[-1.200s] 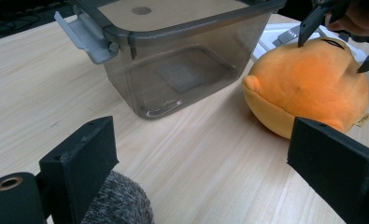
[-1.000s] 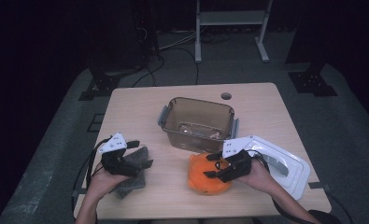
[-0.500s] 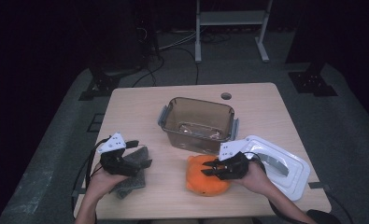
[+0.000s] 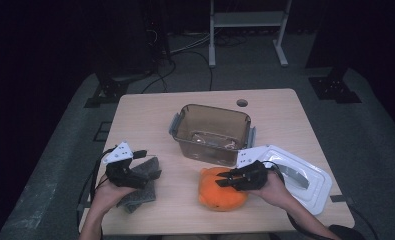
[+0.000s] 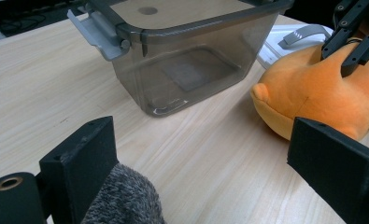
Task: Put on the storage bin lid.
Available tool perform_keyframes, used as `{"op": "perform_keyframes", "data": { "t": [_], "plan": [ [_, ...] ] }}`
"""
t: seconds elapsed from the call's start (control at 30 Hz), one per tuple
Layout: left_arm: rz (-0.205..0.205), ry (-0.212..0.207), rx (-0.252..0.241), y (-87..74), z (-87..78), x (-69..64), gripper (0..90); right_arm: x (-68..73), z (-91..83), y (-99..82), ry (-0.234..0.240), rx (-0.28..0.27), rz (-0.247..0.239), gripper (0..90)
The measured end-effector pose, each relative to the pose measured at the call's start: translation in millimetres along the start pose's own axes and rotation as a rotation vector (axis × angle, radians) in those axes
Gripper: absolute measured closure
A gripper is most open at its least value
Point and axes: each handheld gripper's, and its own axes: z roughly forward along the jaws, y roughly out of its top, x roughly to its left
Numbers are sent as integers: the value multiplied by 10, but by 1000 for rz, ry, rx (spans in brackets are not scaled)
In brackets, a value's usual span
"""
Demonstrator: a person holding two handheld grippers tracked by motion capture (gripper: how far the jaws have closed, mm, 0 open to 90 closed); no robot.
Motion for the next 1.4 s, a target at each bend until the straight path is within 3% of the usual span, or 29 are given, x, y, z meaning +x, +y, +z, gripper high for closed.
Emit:
{"op": "perform_keyframes", "data": {
  "t": [0.27, 0.53, 0.67, 1.07, 1.4],
  "plan": [
    [-4, 3, -2, -12, -16, 13, 76, 35, -2, 55, 29, -20, 19, 747],
    [-8, 11, -4, -29, -39, 17, 76, 69, -93, 230, 40, -55, 35, 745],
    [-5, 13, 0, -36, -40, 19, 76, 88, -178, 380, 40, -71, 30, 744],
    [-15, 8, -6, -47, -51, 15, 76, 136, -365, 941, 25, -108, -50, 740],
    [-11, 4, -15, -35, -52, -15, 76, -61, -477, 1307, -17, -129, -79, 740]
  ]
}}
